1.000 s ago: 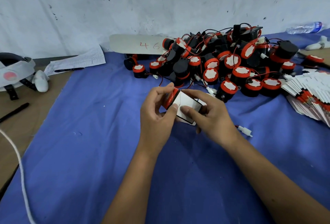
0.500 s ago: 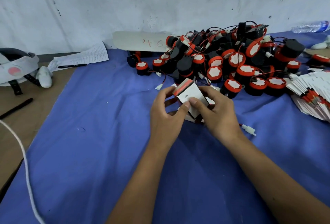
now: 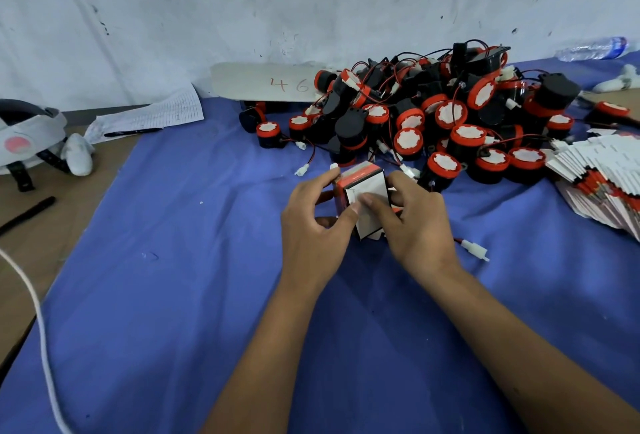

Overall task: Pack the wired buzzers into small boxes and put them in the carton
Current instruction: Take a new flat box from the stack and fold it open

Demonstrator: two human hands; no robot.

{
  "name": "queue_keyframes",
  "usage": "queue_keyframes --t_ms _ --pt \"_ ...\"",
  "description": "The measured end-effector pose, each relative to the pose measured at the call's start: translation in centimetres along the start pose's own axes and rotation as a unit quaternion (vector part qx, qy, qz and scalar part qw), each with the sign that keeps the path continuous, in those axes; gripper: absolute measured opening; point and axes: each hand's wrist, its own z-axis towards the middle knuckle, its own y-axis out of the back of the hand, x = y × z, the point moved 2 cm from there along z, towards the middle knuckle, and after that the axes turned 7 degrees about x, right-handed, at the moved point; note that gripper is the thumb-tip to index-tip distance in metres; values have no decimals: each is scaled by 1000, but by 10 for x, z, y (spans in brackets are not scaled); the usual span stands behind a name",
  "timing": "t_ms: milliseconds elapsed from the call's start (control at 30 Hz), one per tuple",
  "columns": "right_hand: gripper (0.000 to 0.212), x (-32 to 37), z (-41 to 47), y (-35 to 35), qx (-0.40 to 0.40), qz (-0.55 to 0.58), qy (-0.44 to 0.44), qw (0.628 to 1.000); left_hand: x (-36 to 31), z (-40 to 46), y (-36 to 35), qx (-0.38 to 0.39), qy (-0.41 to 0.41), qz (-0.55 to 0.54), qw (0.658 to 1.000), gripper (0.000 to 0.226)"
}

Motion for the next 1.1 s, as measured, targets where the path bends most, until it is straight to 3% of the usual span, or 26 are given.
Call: queue_keyframes --t_ms 167,333,500,733,933,1100 --pt "32 0 0 -1 -8 -5 -15 1000 1 0 -1 2 -8 5 1000 52" --pt "14 0 1 1 9 42 -4 999 2 0 -1 4 -2 -7 1000 52" --pt "21 3 2 5 -7 61 37 997 6 4 7 11 32 -51 998 52" --pt "12 2 2 5 -20 109 0 994 8 5 11 -20 49 -76 996 37" --pt "24 2 2 1 -15 47 4 999 11 2 4 -48 69 -56 995 27" --pt "16 -3 2 0 -25 24 -9 999 5 0 -2 -58 56 -22 997 30"
